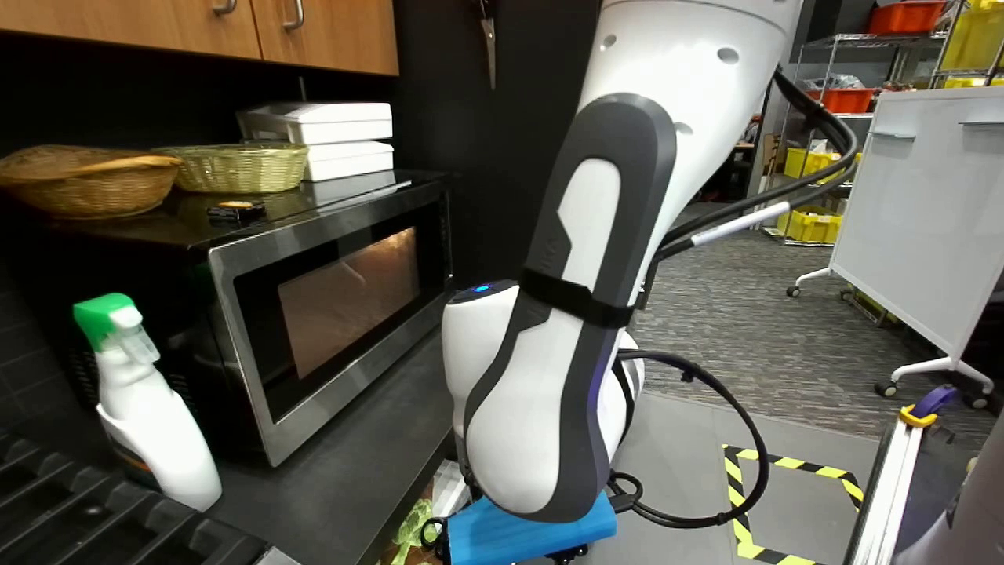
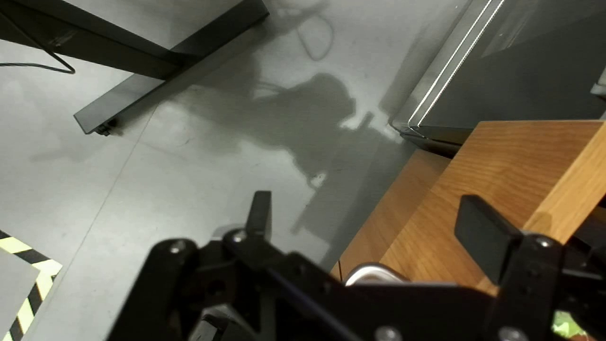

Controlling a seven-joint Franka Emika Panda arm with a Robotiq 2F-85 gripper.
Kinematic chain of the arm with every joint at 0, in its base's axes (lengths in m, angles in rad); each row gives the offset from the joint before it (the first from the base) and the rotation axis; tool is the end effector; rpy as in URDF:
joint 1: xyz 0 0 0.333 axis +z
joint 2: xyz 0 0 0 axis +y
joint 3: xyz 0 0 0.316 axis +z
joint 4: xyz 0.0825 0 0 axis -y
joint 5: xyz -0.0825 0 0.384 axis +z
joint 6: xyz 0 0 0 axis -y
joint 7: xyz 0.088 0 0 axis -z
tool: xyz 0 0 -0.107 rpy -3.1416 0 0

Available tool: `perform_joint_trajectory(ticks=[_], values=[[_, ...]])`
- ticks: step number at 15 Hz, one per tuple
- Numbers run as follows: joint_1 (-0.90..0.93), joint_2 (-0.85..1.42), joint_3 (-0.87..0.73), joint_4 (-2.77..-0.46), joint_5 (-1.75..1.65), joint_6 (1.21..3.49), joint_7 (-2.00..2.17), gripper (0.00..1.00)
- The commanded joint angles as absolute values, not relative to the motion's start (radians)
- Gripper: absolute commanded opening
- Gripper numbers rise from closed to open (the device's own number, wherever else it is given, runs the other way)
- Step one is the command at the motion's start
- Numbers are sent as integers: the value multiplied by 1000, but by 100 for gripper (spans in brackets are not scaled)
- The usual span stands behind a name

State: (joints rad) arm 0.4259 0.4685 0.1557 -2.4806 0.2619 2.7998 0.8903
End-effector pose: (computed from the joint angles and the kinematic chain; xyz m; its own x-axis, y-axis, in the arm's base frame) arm 0.3706 0.2399 0.0992 0.8204 -0.5368 -0.1970 -0.5373 -0.8416 0.0553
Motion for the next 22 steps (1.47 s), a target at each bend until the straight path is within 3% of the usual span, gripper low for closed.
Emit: perform_joint_trajectory(ticks=[1, 12, 22], values=[[421, 468, 159, -2481, 256, 2799, 894, 100], [406, 516, 158, -2474, 271, 2846, 893, 100], [469, 638, 143, -2315, 265, 2927, 920, 100]])
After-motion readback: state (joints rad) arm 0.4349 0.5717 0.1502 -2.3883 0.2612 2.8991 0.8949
